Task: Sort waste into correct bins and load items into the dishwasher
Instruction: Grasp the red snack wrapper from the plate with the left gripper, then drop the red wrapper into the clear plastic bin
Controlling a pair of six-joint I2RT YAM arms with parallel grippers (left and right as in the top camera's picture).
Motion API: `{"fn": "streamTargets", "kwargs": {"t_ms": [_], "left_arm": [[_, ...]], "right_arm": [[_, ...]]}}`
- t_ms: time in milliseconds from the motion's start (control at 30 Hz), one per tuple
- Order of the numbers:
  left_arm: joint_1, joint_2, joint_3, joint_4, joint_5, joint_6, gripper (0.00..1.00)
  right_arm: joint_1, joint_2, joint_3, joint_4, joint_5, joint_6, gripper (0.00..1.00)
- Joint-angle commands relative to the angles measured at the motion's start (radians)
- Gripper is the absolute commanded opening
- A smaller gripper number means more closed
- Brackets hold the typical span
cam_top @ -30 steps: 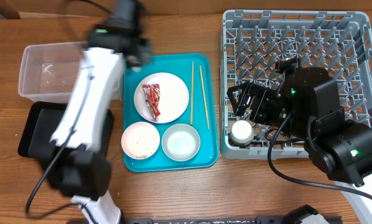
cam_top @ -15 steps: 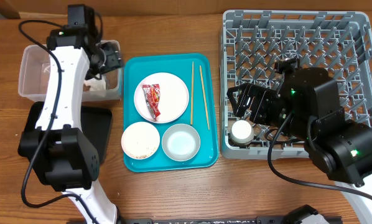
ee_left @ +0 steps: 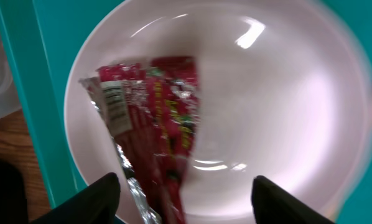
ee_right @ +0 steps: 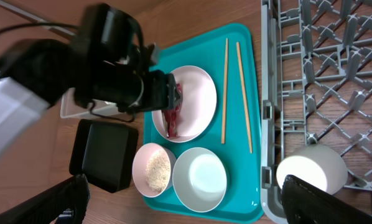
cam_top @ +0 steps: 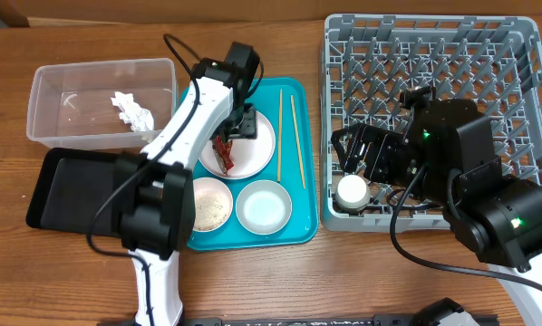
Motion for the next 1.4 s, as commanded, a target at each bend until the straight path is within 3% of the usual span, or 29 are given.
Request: {"fn": "streamTargets", "kwargs": {"t_ms": [0, 233, 333, 367, 400, 700, 800, 867, 933, 967, 1100, 1167, 1233, 1367], "left_arm": [[0.029, 0.004, -0.011, -0.006, -0.091, -0.091, 0.67], [0.031, 0.005, -0.171, 0.109, -0.024, -0.115, 0.61], [0.031, 0.005, -0.234, 0.166, 0.013, -0.089, 0.51], [0.031, 0.005, -0.236, 0.168, 0.019, -0.065, 0.33], [0.032, 0.004, -0.227, 0.158, 0.019, -0.049, 0.05], [0.120, -0.153, 0.194, -0.090, -0.004, 0.028, 0.04], [0.166, -0.194, 0.224, -0.108, -0.046, 0.027, 0.04], [0.226, -0.199, 0.216, -0.126, -0.064, 0.027, 0.09], [0.292, -0.185, 0.175, -0.123, -0.052, 0.021, 0.09], [0.336, -0.171, 0.130, -0.087, -0.046, 0.021, 0.14], [0.397, -0.139, 0.079, -0.047, -0.026, 0.065, 0.46], [0.409, -0.145, 0.091, -0.056, -0.027, 0.066, 0.73], [0.412, -0.167, 0.133, -0.082, -0.025, 0.065, 0.91], [0.372, -0.225, 0.250, -0.213, 0.045, 0.078, 0.85]], "right_arm": [[0.002, -0.018, 0.006, 0.006, 0.002, -0.008, 1.00], [0.002, -0.018, 0.006, 0.005, 0.020, -0.008, 1.00], [0.002, -0.018, 0.006, 0.005, 0.024, -0.009, 1.00], [0.002, -0.018, 0.006, 0.005, 0.024, -0.021, 1.00], [0.002, -0.018, 0.006, 0.005, 0.024, -0.032, 1.00], [0.002, -0.018, 0.006, -0.004, 0.024, -0.034, 1.00], [0.002, -0.018, 0.006, -0.009, 0.024, -0.034, 1.00], [0.002, -0.018, 0.006, -0.009, 0.024, -0.034, 1.00], [0.002, -0.018, 0.006, -0.009, 0.024, -0.034, 1.00], [0.002, -0.018, 0.006, -0.009, 0.024, -0.034, 1.00], [0.002, -0.018, 0.006, -0.009, 0.024, -0.034, 1.00], [0.002, -0.018, 0.006, -0.010, 0.023, -0.034, 1.00], [0.002, -0.018, 0.006, -0.011, 0.023, -0.034, 1.00], [0.002, -0.018, 0.006, -0.022, 0.024, -0.035, 1.00]]}}
